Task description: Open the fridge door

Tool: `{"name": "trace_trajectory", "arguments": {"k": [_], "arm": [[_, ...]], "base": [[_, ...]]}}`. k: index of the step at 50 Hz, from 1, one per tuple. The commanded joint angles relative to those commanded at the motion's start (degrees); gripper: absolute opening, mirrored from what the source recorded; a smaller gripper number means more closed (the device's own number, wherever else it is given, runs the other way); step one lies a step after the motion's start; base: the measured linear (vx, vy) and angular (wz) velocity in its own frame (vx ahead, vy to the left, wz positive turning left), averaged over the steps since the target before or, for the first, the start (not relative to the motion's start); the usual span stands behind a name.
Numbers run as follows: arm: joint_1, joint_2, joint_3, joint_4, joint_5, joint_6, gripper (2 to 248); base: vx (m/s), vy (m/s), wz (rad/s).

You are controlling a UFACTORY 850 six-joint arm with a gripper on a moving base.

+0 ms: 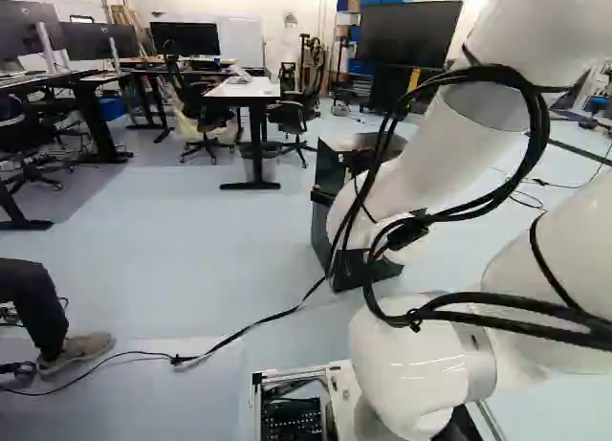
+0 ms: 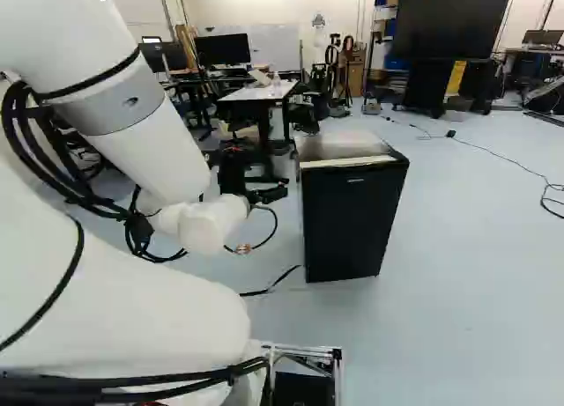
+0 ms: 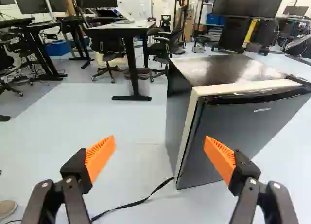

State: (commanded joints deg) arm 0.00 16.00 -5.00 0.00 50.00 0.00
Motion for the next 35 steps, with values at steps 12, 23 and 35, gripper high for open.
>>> {"name": "trace_trajectory", "arguments": {"k": [12,23,35], "arm": [[0.0,0.0,0.0,0.0,0.0,0.0,247],[0.0,0.0,0.0,0.0,0.0,0.0,247],[0.0,-0.2,-0.2,0.0,0.0,0.0,247]], "base": [[0.0,0.0,0.0],[0.0,0.0,0.0],[0.0,0.0,0.0]]}}
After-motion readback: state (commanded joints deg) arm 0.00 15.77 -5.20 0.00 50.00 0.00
